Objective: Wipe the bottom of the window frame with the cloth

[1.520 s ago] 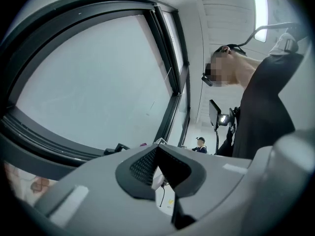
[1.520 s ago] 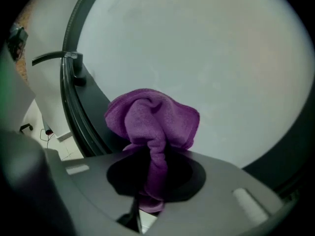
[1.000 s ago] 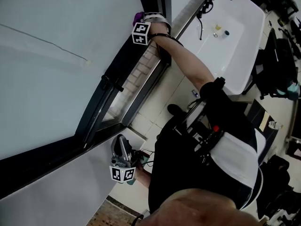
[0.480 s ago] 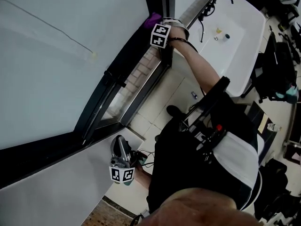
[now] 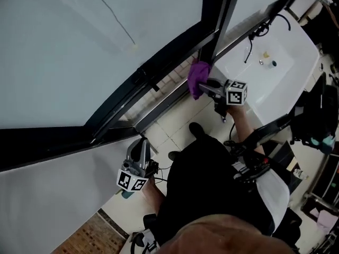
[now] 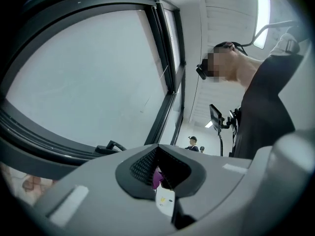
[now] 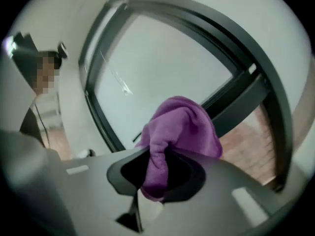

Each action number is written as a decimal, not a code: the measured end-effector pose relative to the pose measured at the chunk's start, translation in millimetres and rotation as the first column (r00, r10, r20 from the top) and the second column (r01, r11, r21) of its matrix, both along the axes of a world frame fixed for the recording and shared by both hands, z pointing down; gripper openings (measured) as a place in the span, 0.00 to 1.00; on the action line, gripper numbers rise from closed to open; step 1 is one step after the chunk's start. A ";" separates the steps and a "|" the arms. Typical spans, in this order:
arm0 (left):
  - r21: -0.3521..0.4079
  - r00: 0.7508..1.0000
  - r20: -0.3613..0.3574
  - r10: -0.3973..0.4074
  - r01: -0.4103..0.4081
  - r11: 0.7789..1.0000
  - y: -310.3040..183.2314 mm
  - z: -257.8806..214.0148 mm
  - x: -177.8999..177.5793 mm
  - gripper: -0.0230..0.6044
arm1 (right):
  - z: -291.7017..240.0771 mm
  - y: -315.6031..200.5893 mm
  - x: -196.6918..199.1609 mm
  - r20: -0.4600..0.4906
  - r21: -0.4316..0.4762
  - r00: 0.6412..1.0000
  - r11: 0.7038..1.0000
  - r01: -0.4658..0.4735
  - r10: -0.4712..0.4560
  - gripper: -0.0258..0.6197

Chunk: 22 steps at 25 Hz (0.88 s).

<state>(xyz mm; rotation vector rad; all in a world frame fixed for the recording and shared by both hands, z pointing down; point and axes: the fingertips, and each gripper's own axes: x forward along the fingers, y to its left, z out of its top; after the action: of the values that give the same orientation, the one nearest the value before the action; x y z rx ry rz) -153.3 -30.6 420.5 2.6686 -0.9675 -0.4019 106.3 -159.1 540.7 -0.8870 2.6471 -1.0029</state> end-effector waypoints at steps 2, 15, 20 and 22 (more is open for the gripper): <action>0.000 1.000 -0.003 0.002 -0.002 1.000 0.7 -0.5 3.2 0.04 | -16.8 23.0 -30.5 0.274 0.015 0.961 0.999 0.032 -0.035 0.14; -0.035 0.993 0.040 -0.111 0.113 0.993 16.3 -0.1 6.7 0.04 | -112.5 78.3 -139.5 0.542 0.344 0.717 0.894 0.288 -0.439 0.14; -0.049 0.988 0.051 -0.149 0.151 0.987 15.9 0.0 23.4 0.04 | -123.3 85.1 -138.9 0.536 0.392 0.671 0.855 0.339 -0.512 0.14; -0.053 0.986 0.051 -0.158 0.161 0.985 13.6 0.7 33.4 0.04 | -121.2 85.1 -132.3 0.529 0.391 0.668 0.849 0.355 -0.523 0.14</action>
<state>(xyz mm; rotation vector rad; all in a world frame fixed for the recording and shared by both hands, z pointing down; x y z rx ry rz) -119.9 -17.0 421.2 2.5686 -1.1938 -0.3409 -26.0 -73.9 419.5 0.1785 2.3336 -0.8103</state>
